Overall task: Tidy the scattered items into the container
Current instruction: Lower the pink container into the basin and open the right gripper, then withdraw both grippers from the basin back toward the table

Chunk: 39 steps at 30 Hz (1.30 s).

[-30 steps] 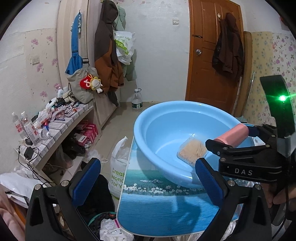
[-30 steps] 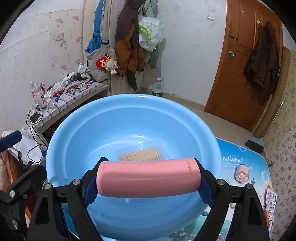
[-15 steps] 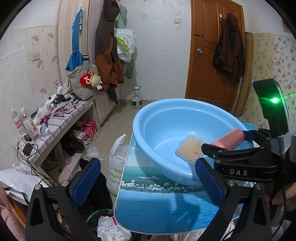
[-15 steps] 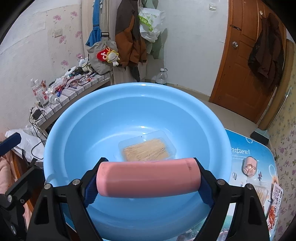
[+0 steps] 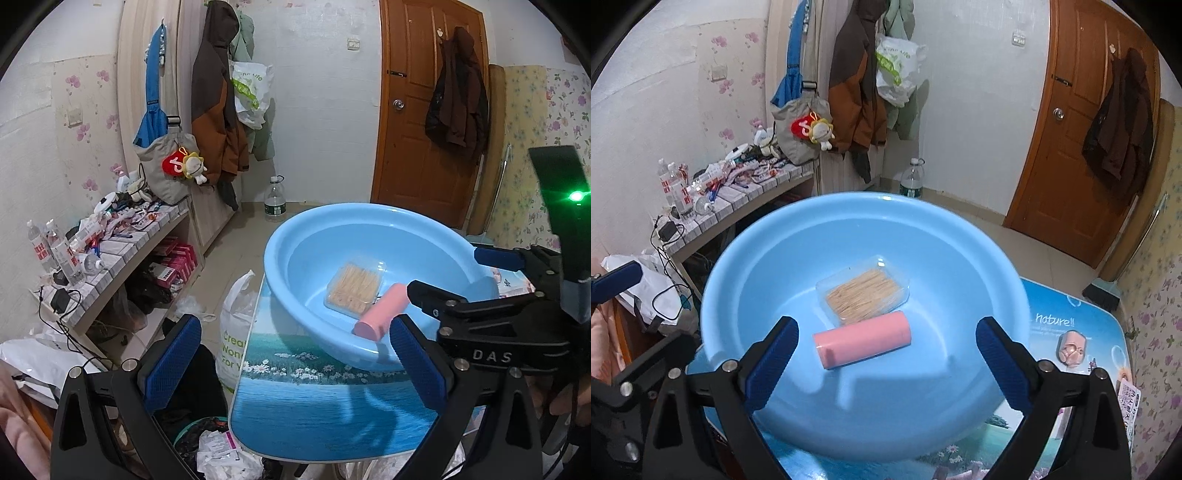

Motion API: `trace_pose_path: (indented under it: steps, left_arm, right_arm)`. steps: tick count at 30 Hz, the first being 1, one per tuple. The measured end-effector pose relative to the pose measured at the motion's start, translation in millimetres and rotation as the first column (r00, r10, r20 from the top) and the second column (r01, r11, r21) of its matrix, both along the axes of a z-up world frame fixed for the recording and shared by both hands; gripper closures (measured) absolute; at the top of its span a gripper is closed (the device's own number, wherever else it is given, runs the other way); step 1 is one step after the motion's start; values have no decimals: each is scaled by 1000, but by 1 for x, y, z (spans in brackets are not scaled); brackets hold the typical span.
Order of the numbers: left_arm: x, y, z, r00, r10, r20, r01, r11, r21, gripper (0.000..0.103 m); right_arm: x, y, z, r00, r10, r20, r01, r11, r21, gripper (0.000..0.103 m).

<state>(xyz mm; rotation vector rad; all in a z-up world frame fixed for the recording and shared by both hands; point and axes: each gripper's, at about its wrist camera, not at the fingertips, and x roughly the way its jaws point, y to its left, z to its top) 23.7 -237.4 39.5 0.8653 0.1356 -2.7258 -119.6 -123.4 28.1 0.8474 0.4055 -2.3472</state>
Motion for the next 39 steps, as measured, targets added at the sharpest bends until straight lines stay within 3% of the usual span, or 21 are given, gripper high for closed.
trace_pose_path:
  steps: [11,26,31,39]
  left_arm:
    - [8,25,13,1000,-15,-18,15,1000,-10,0]
    - [11,87,26,998,-64,-23,64,998,-14,0]
    - [6,104,25,996,-87,-12,87,996,-12,0]
    - [-1,126,27,991,-131,3,131,991,-38,0]
  right_arm:
    - [33,56,40,995,-63,-73,58,996,-64,5]
    - [65,176,61,969,-236,-69,227,966,-125,5]
    - [72,201,55,957,-282,-71,272,954,-126,4]
    - [60,233,33,938,-348,-1,344,928,-142,4]
